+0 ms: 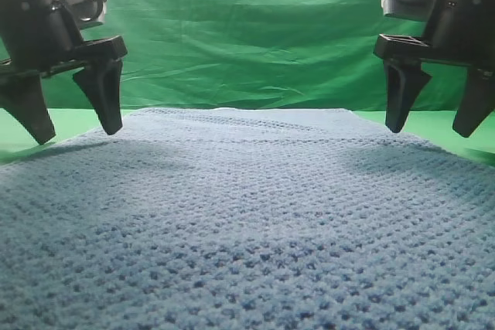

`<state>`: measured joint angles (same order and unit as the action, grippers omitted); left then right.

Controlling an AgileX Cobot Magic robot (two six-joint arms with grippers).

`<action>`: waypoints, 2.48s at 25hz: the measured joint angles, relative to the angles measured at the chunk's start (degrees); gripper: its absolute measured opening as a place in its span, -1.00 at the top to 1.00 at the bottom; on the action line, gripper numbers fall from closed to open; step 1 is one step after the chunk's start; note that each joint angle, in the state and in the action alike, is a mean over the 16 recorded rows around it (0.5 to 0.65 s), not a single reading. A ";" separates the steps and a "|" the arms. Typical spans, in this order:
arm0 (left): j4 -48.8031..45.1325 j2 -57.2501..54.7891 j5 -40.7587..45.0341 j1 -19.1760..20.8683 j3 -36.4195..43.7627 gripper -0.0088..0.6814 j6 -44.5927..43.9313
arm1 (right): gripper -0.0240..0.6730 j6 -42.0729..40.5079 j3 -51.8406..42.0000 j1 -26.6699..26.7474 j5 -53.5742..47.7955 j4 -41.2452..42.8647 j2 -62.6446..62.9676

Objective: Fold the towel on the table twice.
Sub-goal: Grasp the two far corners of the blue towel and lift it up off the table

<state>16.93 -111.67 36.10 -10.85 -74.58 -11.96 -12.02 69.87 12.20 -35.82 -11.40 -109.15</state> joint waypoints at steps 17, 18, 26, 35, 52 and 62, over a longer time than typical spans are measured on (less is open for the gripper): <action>-0.79 -1.66 -0.07 0.00 -0.56 -0.78 0.73 | -0.68 -1.23 0.46 0.00 1.92 -0.15 -1.78; -0.84 -1.68 -0.08 0.00 -0.56 -0.77 0.73 | -0.67 -1.26 0.53 0.00 1.89 -0.15 -1.97; -1.13 -2.23 0.30 0.00 -0.88 -0.64 0.73 | -0.46 -1.58 1.14 0.00 0.92 0.27 -3.19; -0.01 -3.97 1.78 0.32 -2.03 0.06 0.28 | 0.38 -1.73 1.91 0.00 -0.84 0.24 -3.87; 2.24 -1.19 6.58 0.44 -5.53 0.97 -0.35 | 0.93 -1.45 10.42 0.09 -8.95 -0.41 -0.82; 0.41 7.25 13.33 0.13 -16.24 0.97 1.15 | 0.93 -1.38 22.11 0.21 -13.92 -0.18 5.96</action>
<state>17.34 -104.42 49.43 -10.72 -90.81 -10.81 -13.40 91.98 12.41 -49.73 -11.58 -103.19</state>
